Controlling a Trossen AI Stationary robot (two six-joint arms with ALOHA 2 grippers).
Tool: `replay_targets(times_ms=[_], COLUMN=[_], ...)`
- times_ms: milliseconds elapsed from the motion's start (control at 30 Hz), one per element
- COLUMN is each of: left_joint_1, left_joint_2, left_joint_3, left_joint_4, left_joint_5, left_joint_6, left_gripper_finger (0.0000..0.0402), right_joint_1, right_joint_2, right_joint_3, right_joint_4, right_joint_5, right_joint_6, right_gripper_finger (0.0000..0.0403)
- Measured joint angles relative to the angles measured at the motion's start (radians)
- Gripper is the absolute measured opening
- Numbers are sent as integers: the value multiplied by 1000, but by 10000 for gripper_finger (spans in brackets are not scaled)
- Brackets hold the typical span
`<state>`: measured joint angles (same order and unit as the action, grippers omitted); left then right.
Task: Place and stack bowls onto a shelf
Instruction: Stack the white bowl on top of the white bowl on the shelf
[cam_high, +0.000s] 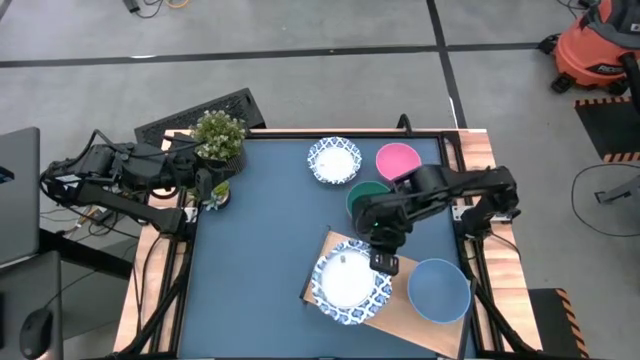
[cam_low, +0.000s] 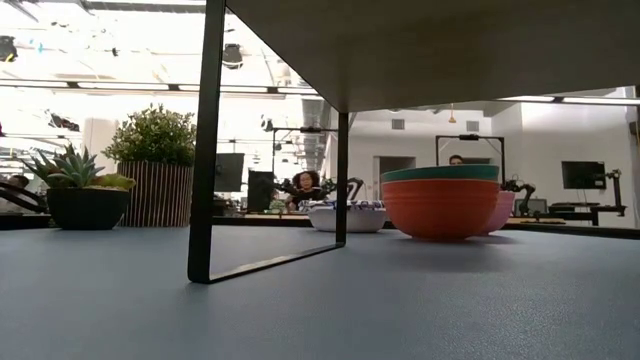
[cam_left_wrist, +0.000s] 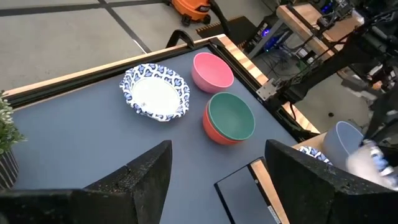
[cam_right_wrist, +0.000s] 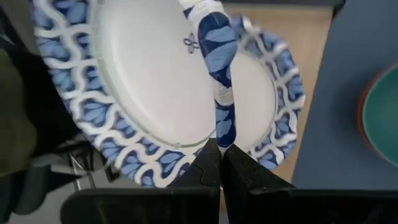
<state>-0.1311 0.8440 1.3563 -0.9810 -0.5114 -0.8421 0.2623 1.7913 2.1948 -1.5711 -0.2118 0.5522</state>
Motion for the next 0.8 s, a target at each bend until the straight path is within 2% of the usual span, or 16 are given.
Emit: replay_targets(times_ms=[333,800], left_joint_1=[0,0], left_joint_2=[0,0], left_joint_3=[0,0], left_joint_4=[0,-1], left_joint_5=[-7,-9], left_joint_6=[5,6], left_gripper_finger=[243,243], right_joint_1=[-61,-112], right_joint_2=[-78,-83], right_joint_3=[-164,-245], right_joint_4=[-1,-1], right_joint_5=[-33,-101], right_joint_6=[-1,-63], right_gripper_finger=[22,32])
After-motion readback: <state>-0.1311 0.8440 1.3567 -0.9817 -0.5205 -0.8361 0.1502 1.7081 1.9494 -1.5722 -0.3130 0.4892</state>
